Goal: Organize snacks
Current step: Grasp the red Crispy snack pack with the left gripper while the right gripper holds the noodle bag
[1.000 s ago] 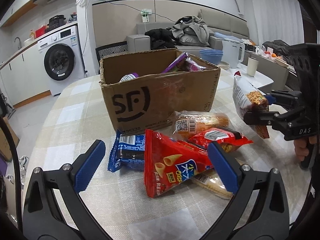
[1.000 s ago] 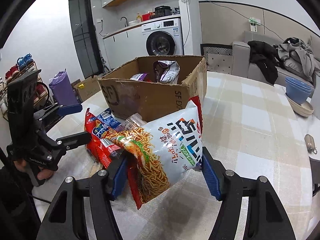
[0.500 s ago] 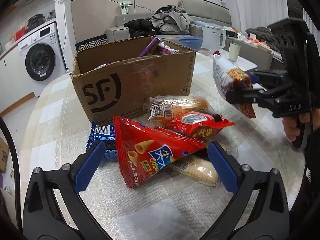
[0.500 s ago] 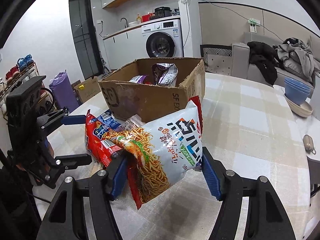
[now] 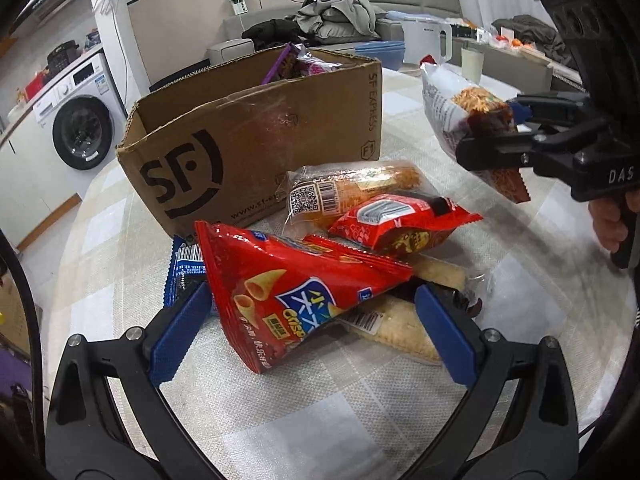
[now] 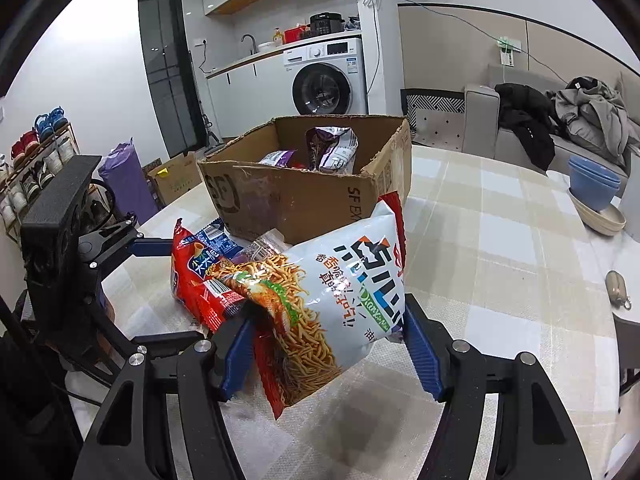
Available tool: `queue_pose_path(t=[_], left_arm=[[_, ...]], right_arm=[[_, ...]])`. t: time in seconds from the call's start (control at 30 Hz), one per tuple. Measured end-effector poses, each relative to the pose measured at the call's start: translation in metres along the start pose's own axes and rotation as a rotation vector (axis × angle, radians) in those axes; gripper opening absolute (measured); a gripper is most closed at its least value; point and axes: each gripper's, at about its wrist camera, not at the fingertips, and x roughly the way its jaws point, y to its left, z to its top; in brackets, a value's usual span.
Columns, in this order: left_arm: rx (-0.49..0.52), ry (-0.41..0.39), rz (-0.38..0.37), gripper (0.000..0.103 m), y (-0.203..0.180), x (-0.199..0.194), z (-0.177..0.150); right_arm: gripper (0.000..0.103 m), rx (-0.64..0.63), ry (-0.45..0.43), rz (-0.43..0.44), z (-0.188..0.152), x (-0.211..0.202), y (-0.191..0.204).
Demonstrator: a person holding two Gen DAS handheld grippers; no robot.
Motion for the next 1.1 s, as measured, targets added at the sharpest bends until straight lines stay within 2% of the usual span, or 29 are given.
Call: queue_pose_path(t=[0.13,0.23,0.53,1.1], left_arm=[[0.012,0.004,0.013,0.102,-0.004,0.000,0.000],[-0.015,0.007,0.021,0.100,-0.001,0.002,0.001],[-0.010,-0.007,-0.022,0.076,0.002,0.002,0.002],[-0.084,-0.087,-0.059,0.073,0.016,-0.016,-0.002]], right_arm=[[0.069,-0.001,0.000,0.000,0.001,0.000,0.001],[0.069,-0.002,0.001,0.002,0.001,0.000,0.001],[0.069,-0.005,-0.001,0.000,0.000,-0.002,0.002],[0.069,-0.013,-0.026,0.011,0.000,-0.008,0.005]])
